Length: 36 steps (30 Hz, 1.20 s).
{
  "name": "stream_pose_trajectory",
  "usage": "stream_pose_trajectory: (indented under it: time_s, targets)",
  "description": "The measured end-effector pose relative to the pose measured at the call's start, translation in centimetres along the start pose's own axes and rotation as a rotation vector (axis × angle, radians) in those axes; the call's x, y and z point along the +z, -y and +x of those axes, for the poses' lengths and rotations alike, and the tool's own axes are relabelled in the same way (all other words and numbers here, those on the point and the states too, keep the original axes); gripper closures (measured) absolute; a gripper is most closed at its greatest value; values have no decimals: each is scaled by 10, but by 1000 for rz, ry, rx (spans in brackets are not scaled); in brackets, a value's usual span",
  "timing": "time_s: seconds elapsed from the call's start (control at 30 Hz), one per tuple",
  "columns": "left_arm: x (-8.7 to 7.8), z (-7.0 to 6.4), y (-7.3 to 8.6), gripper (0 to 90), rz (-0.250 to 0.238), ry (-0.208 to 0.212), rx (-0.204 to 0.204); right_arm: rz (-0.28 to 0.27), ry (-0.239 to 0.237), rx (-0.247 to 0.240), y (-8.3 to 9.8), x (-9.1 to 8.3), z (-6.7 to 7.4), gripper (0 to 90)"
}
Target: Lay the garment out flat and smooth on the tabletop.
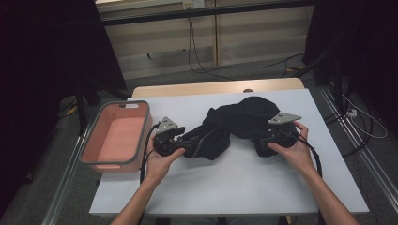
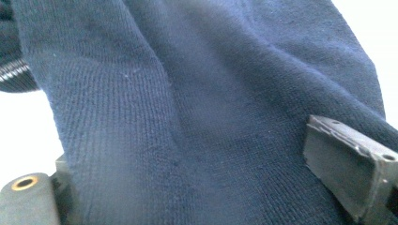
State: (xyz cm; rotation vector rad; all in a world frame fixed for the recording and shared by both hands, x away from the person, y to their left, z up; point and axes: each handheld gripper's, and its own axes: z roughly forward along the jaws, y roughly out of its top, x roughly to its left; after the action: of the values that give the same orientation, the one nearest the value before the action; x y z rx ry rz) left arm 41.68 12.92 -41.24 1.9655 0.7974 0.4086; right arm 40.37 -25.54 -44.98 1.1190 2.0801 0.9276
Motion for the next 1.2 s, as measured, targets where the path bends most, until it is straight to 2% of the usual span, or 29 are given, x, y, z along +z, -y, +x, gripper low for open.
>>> stream_pose_trajectory:
  time_s: [0.13, 0.27, 0.33, 0.4, 0.47, 0.5, 0.53, 0.6, 0.63, 0.67, 0.7, 0.73, 0.8, 0.83, 0.87, 0.97, 1.03, 1.07, 1.1, 1.17, 1.2]
  targets:
    - [15, 14, 10, 208, 87, -10, -45, 23, 22, -45, 3, 3, -1, 70]
    - [26, 16, 18, 183, 162, -38, -19, 25, 37, -41, 3, 3, -3, 71]
    - [33, 14, 21, 168, 211, -62, 12, 14, 50, -36, 2, 0, -5, 74]
    - [40, 13, 25, 167, 239, -81, 40, -4, 42, -19, 1, -4, -7, 89]
    - [48, 12, 29, 151, 263, -71, 36, -14, 61, -12, 1, -7, -10, 89]
    - [51, 13, 31, 148, 271, -56, 25, -13, 53, -2, 1, -8, -12, 89]
    - [53, 13, 33, 149, 262, -46, -1, -6, 52, 7, 2, -8, -13, 88]
    - [51, 13, 33, 153, 254, -38, -9, 20, 42, 18, 5, -3, -13, 70]
    - [49, 13, 33, 221, 239, -24, -13, 37, 40, 17, 6, -1, -13, 65]
    - [47, 13, 33, 334, 232, -24, -11, 49, 39, 12, 7, 2, -12, 58]
    - [46, 13, 33, 389, 228, -24, -18, 59, 40, 12, 8, 4, -11, 55]
    - [45, 13, 33, 451, 224, -8, -27, 71, 39, 18, 9, 6, -9, 56]
    - [42, 14, 32, 645, 197, 10, -39, 88, 34, 20, 11, 8, -8, 66]
    - [39, 15, 29, 697, 173, 13, -59, 94, 29, 25, 11, 9, -8, 83]
    - [37, 16, 28, 767, 159, 12, -66, 100, 17, 34, 11, 8, -8, 133]
    - [29, 18, 24, 797, 113, 34, -117, 108, -21, 45, 10, 5, -7, 314]
    - [21, 18, 19, 800, 67, 34, -127, 106, -46, 43, 9, 1, -4, 538]
    - [17, 18, 15, 802, 44, 35, -130, 98, -97, 56, 9, -1, -2, 682]
    - [13, 18, 12, 802, 23, 36, -134, 90, -106, 61, 10, -1, 1, 703]
    - [5, 17, 6, 803, -11, 38, -131, 84, -83, 29, 8, -1, 8, 746]
    - [2, 16, 3, 803, -24, 39, -129, 73, -88, 31, 6, -2, 10, 764]
